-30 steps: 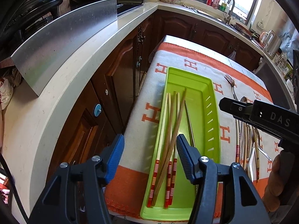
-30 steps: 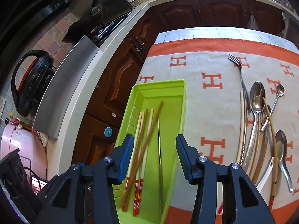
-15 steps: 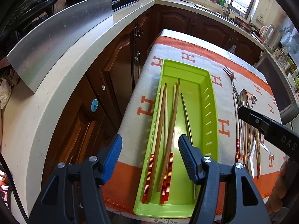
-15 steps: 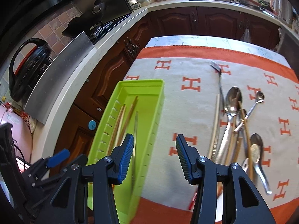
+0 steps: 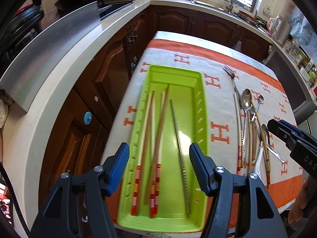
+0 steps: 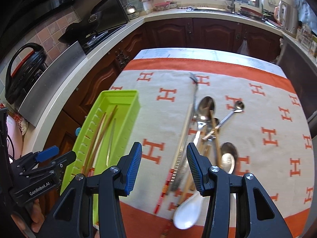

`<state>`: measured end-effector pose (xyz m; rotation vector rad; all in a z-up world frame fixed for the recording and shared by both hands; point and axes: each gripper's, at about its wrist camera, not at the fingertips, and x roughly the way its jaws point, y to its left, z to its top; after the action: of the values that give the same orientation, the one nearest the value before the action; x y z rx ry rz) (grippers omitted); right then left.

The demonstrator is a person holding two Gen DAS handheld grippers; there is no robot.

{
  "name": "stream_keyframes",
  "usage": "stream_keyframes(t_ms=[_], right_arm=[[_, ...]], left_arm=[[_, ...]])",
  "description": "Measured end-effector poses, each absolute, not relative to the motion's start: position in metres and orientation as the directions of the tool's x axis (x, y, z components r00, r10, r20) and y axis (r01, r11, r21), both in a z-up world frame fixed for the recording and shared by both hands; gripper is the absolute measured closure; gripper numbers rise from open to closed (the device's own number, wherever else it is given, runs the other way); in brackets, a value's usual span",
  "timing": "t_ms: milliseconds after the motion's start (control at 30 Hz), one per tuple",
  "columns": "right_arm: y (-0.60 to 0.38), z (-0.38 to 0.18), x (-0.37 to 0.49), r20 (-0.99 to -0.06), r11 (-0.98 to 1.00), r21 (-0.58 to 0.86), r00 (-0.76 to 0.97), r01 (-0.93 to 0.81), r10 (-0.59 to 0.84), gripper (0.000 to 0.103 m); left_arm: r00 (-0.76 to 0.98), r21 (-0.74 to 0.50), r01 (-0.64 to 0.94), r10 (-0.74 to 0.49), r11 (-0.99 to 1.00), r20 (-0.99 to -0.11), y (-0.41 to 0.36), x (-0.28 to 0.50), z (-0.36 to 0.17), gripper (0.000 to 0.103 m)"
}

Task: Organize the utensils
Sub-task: 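Move both open tools back over the utensil row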

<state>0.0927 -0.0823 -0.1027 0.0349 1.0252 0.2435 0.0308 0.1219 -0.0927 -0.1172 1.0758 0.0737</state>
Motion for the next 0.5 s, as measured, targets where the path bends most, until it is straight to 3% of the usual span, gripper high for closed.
stream_keyframes(t_ms=[500], right_arm=[[-0.165,-0.106,0.090,-0.840,0.984,0.155,0.512,-0.085,0.177,0.055]], left_arm=[[0.466,-0.047,0.011,-0.047,0.999,-0.884,0.044,0.056,-0.085,0.040]])
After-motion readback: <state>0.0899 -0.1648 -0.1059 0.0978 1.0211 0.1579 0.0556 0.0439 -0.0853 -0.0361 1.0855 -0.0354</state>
